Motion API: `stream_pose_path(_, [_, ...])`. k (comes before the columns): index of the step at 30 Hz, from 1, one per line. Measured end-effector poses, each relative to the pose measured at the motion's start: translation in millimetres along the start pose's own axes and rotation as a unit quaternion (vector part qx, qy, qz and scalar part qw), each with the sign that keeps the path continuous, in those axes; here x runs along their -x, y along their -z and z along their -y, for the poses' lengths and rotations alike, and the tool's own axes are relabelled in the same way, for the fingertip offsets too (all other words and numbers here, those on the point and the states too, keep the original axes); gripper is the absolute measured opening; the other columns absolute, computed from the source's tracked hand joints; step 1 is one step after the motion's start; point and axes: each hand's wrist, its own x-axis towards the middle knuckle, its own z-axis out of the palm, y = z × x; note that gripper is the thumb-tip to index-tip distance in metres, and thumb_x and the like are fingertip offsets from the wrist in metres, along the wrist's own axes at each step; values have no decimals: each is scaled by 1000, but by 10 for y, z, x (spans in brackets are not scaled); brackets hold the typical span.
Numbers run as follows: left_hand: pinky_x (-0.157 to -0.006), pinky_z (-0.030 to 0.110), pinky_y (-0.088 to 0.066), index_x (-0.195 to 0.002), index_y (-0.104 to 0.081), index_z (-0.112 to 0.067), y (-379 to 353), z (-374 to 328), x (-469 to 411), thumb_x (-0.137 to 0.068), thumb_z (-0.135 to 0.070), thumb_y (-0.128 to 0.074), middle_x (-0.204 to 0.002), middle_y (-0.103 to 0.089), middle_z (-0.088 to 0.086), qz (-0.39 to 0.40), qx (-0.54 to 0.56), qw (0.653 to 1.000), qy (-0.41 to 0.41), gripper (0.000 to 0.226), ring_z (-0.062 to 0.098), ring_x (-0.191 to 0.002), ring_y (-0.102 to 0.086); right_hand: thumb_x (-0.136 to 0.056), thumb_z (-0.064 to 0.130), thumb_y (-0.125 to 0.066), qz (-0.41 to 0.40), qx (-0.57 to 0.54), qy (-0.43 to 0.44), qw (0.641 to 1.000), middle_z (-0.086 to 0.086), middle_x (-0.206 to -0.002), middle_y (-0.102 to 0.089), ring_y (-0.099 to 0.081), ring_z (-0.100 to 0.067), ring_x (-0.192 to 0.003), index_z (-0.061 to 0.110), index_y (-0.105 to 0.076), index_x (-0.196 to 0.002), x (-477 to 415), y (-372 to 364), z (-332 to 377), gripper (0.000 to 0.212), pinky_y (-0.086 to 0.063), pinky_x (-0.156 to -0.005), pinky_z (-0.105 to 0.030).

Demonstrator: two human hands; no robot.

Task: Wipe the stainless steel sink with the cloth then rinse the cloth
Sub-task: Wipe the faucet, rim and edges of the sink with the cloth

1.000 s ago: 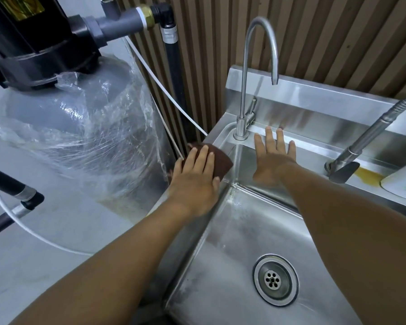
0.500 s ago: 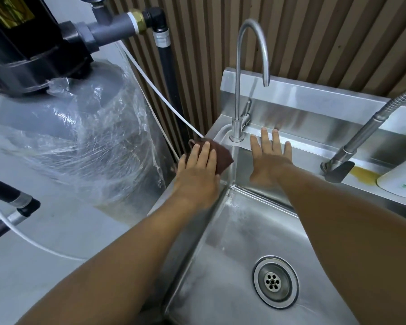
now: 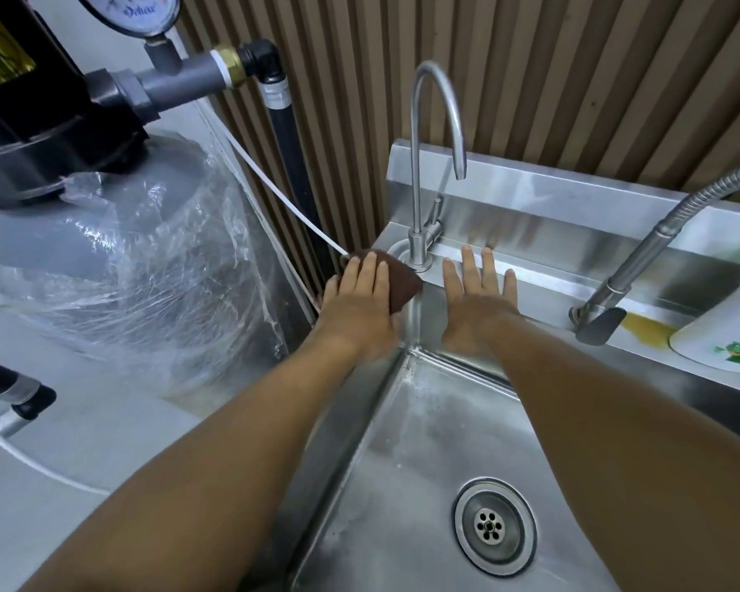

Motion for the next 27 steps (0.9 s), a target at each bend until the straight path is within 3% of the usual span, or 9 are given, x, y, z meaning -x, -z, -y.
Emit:
stream_pose_path(6, [-125,48,-1,-160,7,-9,195,-38,-520,-101,-53,-34,-168,17,5,44,15,999,-21,84,24,-154,15,-85,34,-60,2,-10,3,1000,-9,-164,35,33,-36,-149,18,21,-159,-6,-9,2,111,9,-122,-60])
stream_pose_path(13, [-124,47,4,-161,2,-12,-95,82,373,-104,-30,-33,-169,6,5,-26,-69,994,-76,69,24,-155,11,-87,31,-58,-3,-22,11,1000,-9,-164,33,33,-36,-150,19,17,-160,20,13,-23,106,10,-122,-59])
stream_pose_path(18, [-124,48,3,-160,10,-13,-125,204,760,-104,-26,-25,-168,16,5,10,-197,974,-108,67,26,-154,15,-94,21,-44,40,-85,36,995,-1,-165,33,32,-26,-151,25,14,-162,-1,123,-145,89,14,-123,-53])
stream_pose_path(21, [-123,52,3,-160,-8,-13,-85,43,653,-104,-27,-29,-168,14,6,20,-304,938,-164,63,29,-154,15,-101,32,-32,36,-105,57,992,2,-166,30,31,-23,-151,28,12,-162,-5,111,-206,75,15,-124,-49])
stream_pose_path(24, [-121,53,9,-157,-29,-12,-136,-236,306,-105,-36,-30,-169,-6,11,42,-440,880,-172,58,33,-154,14,-105,43,-22,23,-118,66,991,2,-167,26,30,-21,-152,29,8,-162,-2,75,-247,66,16,-124,-47])
stream_pose_path(27, [-122,59,8,-156,-31,-10,-320,-455,-36,-104,-31,-35,-166,-12,21,84,-549,816,-161,56,41,-154,4,-104,47,-18,18,-131,67,989,3,-168,24,28,-21,-152,30,6,-162,-12,45,-266,65,16,-124,-47])
